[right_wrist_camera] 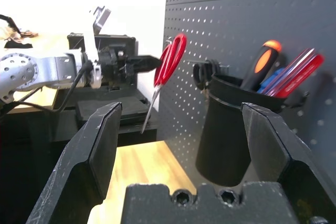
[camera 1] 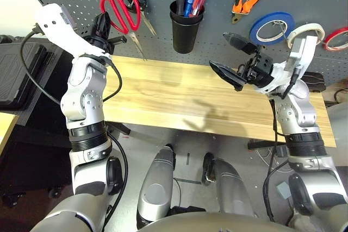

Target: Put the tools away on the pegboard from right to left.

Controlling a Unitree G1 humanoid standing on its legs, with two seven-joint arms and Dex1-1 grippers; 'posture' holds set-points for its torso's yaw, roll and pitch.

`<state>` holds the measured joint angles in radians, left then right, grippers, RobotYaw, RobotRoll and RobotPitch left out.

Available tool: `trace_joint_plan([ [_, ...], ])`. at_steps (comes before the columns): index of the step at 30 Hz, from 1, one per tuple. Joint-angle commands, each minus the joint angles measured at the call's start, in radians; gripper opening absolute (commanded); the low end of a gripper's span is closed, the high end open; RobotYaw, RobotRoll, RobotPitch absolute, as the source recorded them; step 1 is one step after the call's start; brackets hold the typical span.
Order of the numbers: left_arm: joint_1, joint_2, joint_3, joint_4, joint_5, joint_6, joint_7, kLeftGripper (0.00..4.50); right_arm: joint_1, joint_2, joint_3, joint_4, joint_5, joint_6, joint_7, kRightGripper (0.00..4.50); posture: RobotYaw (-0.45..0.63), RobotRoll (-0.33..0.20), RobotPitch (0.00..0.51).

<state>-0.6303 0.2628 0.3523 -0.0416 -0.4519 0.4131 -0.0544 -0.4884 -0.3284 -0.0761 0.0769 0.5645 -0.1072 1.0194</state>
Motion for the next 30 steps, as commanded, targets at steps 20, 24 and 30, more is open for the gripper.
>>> trace_joint_plan([
  [20, -0.205, 0.031, -0.123, 0.543, 0.194, -0.133, -0.051, 0.7, 0.035, 0.028, 0.008, -0.037, -0.058, -0.03, -0.068, 4.5, 0.21, 0.0, 0.144],
  [24, -0.166, 0.039, -0.131, 0.524, 0.205, -0.136, -0.076, 2.09, 0.048, 0.047, 0.011, -0.028, -0.088, -0.054, -0.104, 4.5, 0.2, 0.0, 0.136],
  [30, -0.063, 0.066, -0.132, 0.429, 0.204, -0.098, -0.114, 4.46, 0.058, 0.068, 0.004, 0.012, -0.146, -0.085, -0.179, 4.5, 0.21, 0.0, 0.148],
])
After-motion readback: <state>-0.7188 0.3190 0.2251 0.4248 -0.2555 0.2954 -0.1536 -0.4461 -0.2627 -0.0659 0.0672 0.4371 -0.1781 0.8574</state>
